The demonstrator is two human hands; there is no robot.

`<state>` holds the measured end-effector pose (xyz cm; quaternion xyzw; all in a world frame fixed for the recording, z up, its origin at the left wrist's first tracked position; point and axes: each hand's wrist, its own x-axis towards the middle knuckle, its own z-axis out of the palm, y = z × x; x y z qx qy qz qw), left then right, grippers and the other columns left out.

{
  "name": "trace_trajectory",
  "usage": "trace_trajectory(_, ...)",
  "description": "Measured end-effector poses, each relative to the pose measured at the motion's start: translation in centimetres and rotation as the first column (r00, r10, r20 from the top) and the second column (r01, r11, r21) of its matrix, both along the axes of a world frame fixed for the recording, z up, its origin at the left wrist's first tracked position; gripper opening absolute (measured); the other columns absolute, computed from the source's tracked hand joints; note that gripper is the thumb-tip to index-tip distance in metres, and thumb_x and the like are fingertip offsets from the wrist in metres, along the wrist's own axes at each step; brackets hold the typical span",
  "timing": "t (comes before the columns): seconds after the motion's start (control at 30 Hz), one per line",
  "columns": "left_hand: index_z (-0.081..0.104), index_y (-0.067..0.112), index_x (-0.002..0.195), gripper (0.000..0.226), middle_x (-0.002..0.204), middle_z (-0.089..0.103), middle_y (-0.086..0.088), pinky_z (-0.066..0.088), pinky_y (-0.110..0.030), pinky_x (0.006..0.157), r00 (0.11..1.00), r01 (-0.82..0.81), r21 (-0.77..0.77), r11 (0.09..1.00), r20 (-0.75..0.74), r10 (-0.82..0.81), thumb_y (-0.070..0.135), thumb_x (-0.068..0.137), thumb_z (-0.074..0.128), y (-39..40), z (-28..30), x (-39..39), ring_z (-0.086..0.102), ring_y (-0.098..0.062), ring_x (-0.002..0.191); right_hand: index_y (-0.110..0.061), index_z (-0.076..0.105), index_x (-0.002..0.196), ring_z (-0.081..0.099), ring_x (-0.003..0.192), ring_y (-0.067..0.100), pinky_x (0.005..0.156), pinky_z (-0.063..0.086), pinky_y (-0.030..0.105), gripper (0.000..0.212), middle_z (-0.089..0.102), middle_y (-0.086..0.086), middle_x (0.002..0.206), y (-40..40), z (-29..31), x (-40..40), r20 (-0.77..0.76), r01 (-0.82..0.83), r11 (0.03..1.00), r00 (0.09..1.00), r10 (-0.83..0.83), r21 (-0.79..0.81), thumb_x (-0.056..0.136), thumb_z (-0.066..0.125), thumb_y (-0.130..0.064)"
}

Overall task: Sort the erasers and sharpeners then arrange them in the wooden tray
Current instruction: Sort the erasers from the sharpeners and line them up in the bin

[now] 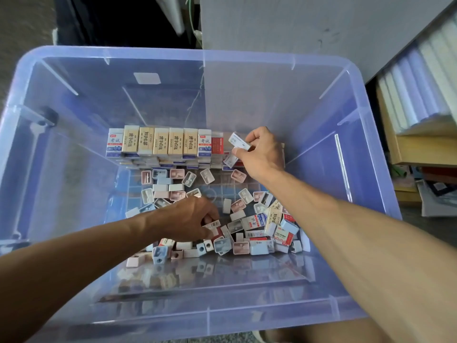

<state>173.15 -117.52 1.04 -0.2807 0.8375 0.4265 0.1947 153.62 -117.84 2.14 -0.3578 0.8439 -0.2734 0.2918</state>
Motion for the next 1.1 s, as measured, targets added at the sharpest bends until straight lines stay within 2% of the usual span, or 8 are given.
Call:
trace_trajectory(0.1, 0.062, 0.017, 0.103, 0.023, 0.09, 0.063, 0.007, 0.048, -0.021, 0.064, 0.999, -0.046, -0.025, 0.999, -0.003, 0.045, 0.028, 0.086, 0.072, 0.1, -0.1, 0.1, 0.06, -0.011, 0.08, -0.024, 0.052, 0.095, 0.057, 0.076, 0.014, 0.052, 0.039, 0.018, 0.027, 0.058, -0.01, 0.084, -0.2, -0.4, 0.4, -0.044, -0.014, 1.0, 0.999, 0.014, -0.001, 0.086, 0.077, -0.02)
trace_trajectory(0.3, 0.062, 0.016, 0.105, 0.025, 0.093, 0.064, 0.003, 0.053, -0.029, 0.069, 0.997, -0.074, -0.032, 0.997, 0.0, 0.074, 0.023, 0.084, 0.073, 0.2, 0.1, 0.0, 0.062, -0.015, 0.081, -0.02, 0.054, 0.092, 0.056, 0.072, 0.012, 0.052, 0.041, 0.018, 0.02, 0.061, -0.005, 0.087, -0.2, -1.0, 0.7, 0.02, -0.005, 1.0, 1.0, 0.005, -0.017, 0.088, 0.073, -0.017)
trace_trajectory(0.43, 0.069, 0.017, 0.096, 0.009, 0.082, 0.064, 0.01, 0.044, -0.017, 0.059, 0.999, -0.041, 0.002, 0.999, -0.023, 0.041, 0.019, 0.087, 0.068, 0.2, 0.1, 0.1, 0.057, -0.002, 0.068, -0.018, 0.062, 0.087, 0.049, 0.055, -0.002, 0.039, 0.033, 0.007, 0.012, 0.057, -0.011, 0.07, 0.8, -0.9, 0.7, 0.082, 0.119, 0.993, 0.99, -0.117, -0.009, 0.092, 0.071, -0.024)
trace_trajectory(0.53, 0.07, 0.013, 0.083, 0.013, 0.068, 0.061, 0.013, 0.04, -0.013, 0.051, 0.99, -0.116, 0.069, 0.991, -0.07, 0.121, 0.01, 0.09, 0.06, 0.0, 0.4, 0.1, 0.053, 0.0, 0.054, -0.017, 0.072, 0.08, 0.059, 0.061, 0.01, 0.057, 0.051, 0.021, 0.016, 0.07, 0.0, 0.08, 0.8, -1.0, 0.4, 0.011, 0.123, 0.989, 0.992, -0.124, 0.078, 0.092, 0.071, -0.027)
trace_trajectory(0.77, 0.068, 0.002, 0.087, 0.016, 0.07, 0.06, 0.001, 0.037, -0.012, 0.045, 0.957, -0.27, 0.127, 0.955, -0.076, 0.28, 0.006, 0.093, 0.054, -1.3, 1.7, 0.0, 0.048, 0.007, 0.047, -0.022, 0.068, 0.085, 0.064, 0.075, 0.016, 0.063, 0.05, 0.025, 0.006, 0.072, -0.003, 0.085, 0.6, -0.9, 0.2, -0.064, -0.051, 0.979, 0.996, 0.065, 0.196, 0.089, 0.069, -0.026)
trace_trajectory(0.83, 0.068, -0.002, 0.091, 0.016, 0.074, 0.064, -0.007, 0.038, -0.013, 0.045, 0.944, -0.311, 0.141, 0.94, -0.07, 0.323, 0.005, 0.094, 0.053, -1.6, 1.9, 0.2, 0.047, 0.004, 0.047, -0.027, 0.057, 0.096, 0.064, 0.083, 0.015, 0.067, 0.053, 0.029, 0.03, 0.068, -0.006, 0.092, 1.1, -0.9, 0.6, -0.073, -0.136, 0.967, 0.985, 0.155, 0.215, 0.077, 0.079, -0.032)
trace_trajectory(0.93, 0.069, 0.0, 0.096, 0.016, 0.068, 0.059, 0.006, 0.037, -0.011, 0.044, 0.933, -0.343, 0.135, 0.93, -0.067, 0.354, 0.003, 0.095, 0.053, -1.7, 2.3, 0.3, 0.048, 0.007, 0.045, -0.021, 0.052, 0.104, 0.061, 0.093, 0.019, 0.076, 0.055, 0.036, 0.048, 0.063, -0.003, 0.104, 1.2, -1.3, 0.8, -0.133, -0.227, 0.953, 0.957, 0.256, 0.201, 0.073, 0.085, -0.034)
trace_trajectory(1.1, 0.07, 0.007, 0.099, 0.015, 0.075, 0.06, 0.013, 0.038, -0.01, 0.045, 0.919, -0.373, 0.128, 0.919, -0.081, 0.385, 0.007, 0.095, 0.056, -1.7, 3.2, 0.2, 0.052, 0.012, 0.049, -0.016, 0.054, 0.108, 0.063, 0.1, 0.023, 0.075, 0.053, 0.033, 0.039, 0.066, 0.004, 0.11, 0.4, -1.2, 0.3, -0.173, -0.253, 0.951, 0.943, 0.283, 0.179, 0.082, 0.08, -0.03)
